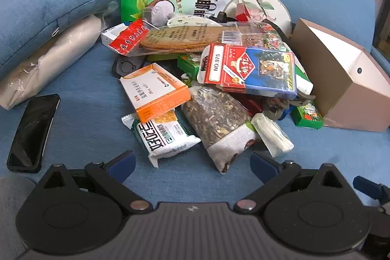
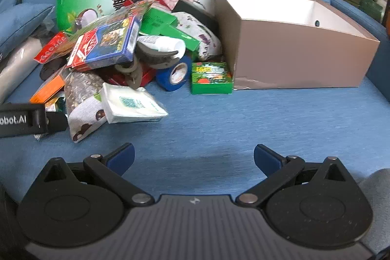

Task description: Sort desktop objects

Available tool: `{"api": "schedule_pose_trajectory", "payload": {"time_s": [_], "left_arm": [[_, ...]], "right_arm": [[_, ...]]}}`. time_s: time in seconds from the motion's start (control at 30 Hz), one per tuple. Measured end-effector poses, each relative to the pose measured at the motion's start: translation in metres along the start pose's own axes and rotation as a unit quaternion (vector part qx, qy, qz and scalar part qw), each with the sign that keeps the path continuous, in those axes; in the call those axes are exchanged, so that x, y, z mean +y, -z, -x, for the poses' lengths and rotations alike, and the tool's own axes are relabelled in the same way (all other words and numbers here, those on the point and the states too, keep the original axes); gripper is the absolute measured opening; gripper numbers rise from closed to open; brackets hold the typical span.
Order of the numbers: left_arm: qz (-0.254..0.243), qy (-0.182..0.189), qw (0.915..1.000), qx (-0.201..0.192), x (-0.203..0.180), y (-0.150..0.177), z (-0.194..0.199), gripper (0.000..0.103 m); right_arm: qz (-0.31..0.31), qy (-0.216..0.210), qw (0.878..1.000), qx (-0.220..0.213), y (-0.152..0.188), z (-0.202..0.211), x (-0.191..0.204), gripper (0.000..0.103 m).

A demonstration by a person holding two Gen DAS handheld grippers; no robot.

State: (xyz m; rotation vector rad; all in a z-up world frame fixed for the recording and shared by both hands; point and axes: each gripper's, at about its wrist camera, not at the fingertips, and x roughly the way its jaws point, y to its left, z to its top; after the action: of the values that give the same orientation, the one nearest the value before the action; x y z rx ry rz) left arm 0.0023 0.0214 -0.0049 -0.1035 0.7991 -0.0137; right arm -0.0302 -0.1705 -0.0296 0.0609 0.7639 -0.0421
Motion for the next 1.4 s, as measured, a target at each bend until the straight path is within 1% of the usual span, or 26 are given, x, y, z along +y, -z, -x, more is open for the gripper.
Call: {"api": "schedule_pose_trajectory", "payload": {"time_s": [0.17, 0.27, 0.4, 0.5, 0.57, 0.63, 0.77, 0.8, 0.83, 0.9, 0.97, 1.0, 1.03, 1.07, 1.1, 1.13, 1.17, 1.23, 1.27, 1.3, 1.33, 1.4], "left_arm": [[0.011, 0.003, 0.9999, 0.006, 0.005, -0.002, -0.007, 0.103], [0.009, 0.007, 0.9999, 0.01, 0.006, -0.003, -0.011, 0.103], [0.009, 0.023, 0.9997, 0.004, 0.007, -0.009, -0.012, 0.102], [0.009, 0.032, 0.9994, -0.004, 0.008, -0.015, -0.014, 0.102], [0.012, 0.039, 0.9991, -0.001, 0.008, -0.019, -0.019, 0.101], [0.013, 0.045, 0.9989, 0.004, 0.007, -0.022, -0.025, 0.092], [0.007, 0.05, 0.9986, 0.016, 0.001, -0.027, -0.038, 0.089], [0.004, 0.048, 0.9988, 0.014, 0.0, -0.027, -0.04, 0.089], [-0.002, 0.045, 0.9989, 0.01, -0.001, -0.028, -0.042, 0.088], [-0.007, 0.043, 0.999, 0.01, -0.003, -0.03, -0.046, 0.086], [-0.011, 0.046, 0.9989, 0.009, -0.004, -0.034, -0.052, 0.085], [-0.014, 0.049, 0.9987, 0.008, -0.005, -0.035, -0.054, 0.083], [-0.018, 0.052, 0.9985, 0.007, -0.007, -0.035, -0.055, 0.075], [-0.021, 0.057, 0.9981, 0.005, -0.008, -0.036, -0.056, 0.068], [-0.017, 0.071, 0.9973, 0.009, -0.008, -0.036, -0.057, 0.058], [-0.008, 0.075, 0.9971, 0.014, -0.007, -0.036, -0.058, 0.057], [-0.008, 0.073, 0.9972, 0.011, -0.008, -0.035, -0.057, 0.056], [-0.017, 0.072, 0.9973, 0.004, -0.01, -0.032, -0.053, 0.047], [-0.02, 0.071, 0.9973, 0.002, -0.011, -0.031, -0.049, 0.045], [-0.021, 0.071, 0.9972, 0.001, -0.011, -0.03, -0.046, 0.04], [-0.021, 0.074, 0.997, 0.002, -0.01, -0.029, -0.043, 0.036], [-0.021, 0.09, 0.9957, 0.008, -0.009, -0.026, -0.037, 0.032]], "right_arm": [[0.02, -0.017, 1.0, 0.002, 0.002, -0.005, 0.008, 0.101], [0.033, -0.028, 0.999, 0.001, 0.001, -0.007, 0.012, 0.101], [0.066, -0.054, 0.996, -0.016, -0.003, -0.011, 0.02, 0.101], [0.084, -0.065, 0.994, -0.023, -0.009, -0.016, 0.025, 0.101], [0.091, -0.077, 0.992, -0.028, -0.012, -0.019, 0.027, 0.101], [0.104, -0.089, 0.99, -0.033, -0.016, -0.023, 0.032, 0.101], [0.139, -0.105, 0.984, -0.042, -0.02, -0.03, 0.042, 0.1], [0.146, -0.111, 0.982, -0.046, -0.021, -0.031, 0.043, 0.098], [0.152, -0.116, 0.98, -0.049, -0.021, -0.032, 0.044, 0.084], [0.167, -0.122, 0.977, -0.046, -0.024, -0.036, 0.047, 0.072], [0.174, -0.125, 0.976, -0.044, -0.025, -0.041, 0.049, 0.069], [0.178, -0.126, 0.975, -0.044, -0.026, -0.042, 0.049, 0.061], [0.18, -0.128, 0.974, -0.043, -0.025, -0.043, 0.049, 0.046], [0.18, -0.13, 0.974, -0.04, -0.026, -0.044, 0.049, 0.038], [0.181, -0.132, 0.974, -0.037, -0.026, -0.044, 0.048, 0.035], [0.181, -0.133, 0.974, -0.041, -0.025, -0.042, 0.047, 0.031], [0.184, -0.134, 0.973, -0.045, -0.025, -0.039, 0.045, 0.029], [0.181, -0.136, 0.973, -0.052, -0.025, -0.033, 0.042, 0.022], [0.177, -0.138, 0.973, -0.056, -0.025, -0.03, 0.04, 0.02], [0.172, -0.138, 0.974, -0.058, -0.025, -0.027, 0.036, 0.017], [0.168, -0.14, 0.974, -0.058, -0.026, -0.025, 0.033, 0.016], [0.156, -0.146, 0.975, -0.055, -0.027, -0.018, 0.025, 0.015]]}}
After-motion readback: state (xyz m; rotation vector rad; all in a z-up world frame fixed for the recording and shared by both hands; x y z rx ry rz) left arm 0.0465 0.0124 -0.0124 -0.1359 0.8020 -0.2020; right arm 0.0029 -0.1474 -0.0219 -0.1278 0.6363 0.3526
